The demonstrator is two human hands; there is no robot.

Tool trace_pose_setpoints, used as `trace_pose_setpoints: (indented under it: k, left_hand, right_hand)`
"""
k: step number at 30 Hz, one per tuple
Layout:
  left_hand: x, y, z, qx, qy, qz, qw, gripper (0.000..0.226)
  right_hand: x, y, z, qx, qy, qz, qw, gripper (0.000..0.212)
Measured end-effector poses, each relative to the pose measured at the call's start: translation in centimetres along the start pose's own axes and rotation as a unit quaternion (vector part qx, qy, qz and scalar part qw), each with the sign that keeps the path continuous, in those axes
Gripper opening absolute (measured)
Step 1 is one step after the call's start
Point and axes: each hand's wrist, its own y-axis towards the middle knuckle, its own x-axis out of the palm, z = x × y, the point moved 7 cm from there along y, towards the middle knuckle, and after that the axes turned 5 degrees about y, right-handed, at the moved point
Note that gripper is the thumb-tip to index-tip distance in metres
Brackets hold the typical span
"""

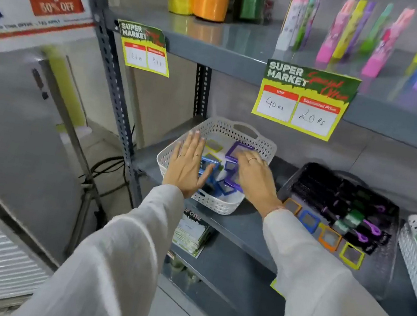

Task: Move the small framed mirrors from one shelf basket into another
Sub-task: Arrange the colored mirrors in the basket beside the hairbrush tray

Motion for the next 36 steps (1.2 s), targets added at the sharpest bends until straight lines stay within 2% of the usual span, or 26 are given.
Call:
trace_pose_setpoints:
  k: [2, 5, 9, 12, 16, 20, 25, 33, 36]
  left_hand:
    - [1.5, 0.3, 0.3, 0.016, -0.014, -0.023, 1.000, 0.085]
    - [3.9, 0.0, 0.4, 0.051, -0.009, -0.052, 0.997, 0.084]
    - [5.1, -0.2, 0.5, 0.101, 0.033, -0.034, 0.994, 0.073]
    - [4.5, -0.2, 1.0, 0.102, 0.086, -0.061, 0.989, 0.078]
    - [4.4, 0.0, 0.8, 0.085, 0.097, -0.078, 0.989, 0.058]
    - [4.9, 0.0, 0.6, 0.082, 0.089, -0.075, 0.990, 0.047]
    - [5.1, -0.1, 0.4, 0.070, 0.066, -0.048, 0.994, 0.042]
    - [5.1, 0.0, 0.4, 0.062, 0.057, -0.045, 0.995, 0.043]
    - [5.1, 0.0, 0.2, 0.062, 0.055, -0.029, 0.996, 0.040]
  right_hand:
    - [0.6, 0.5, 1.1, 0.014, -0.006, -0.003, 1.000, 0.037]
    - [3.0, 0.1, 2.4, 0.072, 0.034, -0.095, 0.992, 0.032]
    - [5.5, 0.3, 2.7, 0.091, 0.080, -0.159, 0.980, 0.030]
    - [6.7, 0.8, 2.5, 0.099, 0.094, -0.200, 0.970, 0.029]
    - [8.0, 1.2, 2.9, 0.132, 0.096, -0.246, 0.955, 0.025]
    - [8.5, 1.5, 2.9, 0.163, 0.050, -0.255, 0.952, 0.025]
    - [8.7, 1.7, 2.7, 0.207, 0.006, -0.242, 0.948, 0.038]
    - [8.8, 1.6, 2.7, 0.261, 0.016, -0.216, 0.941, 0.031]
    - [8.8, 1.6, 2.5, 0.274, 0.033, -0.227, 0.934, 0.034]
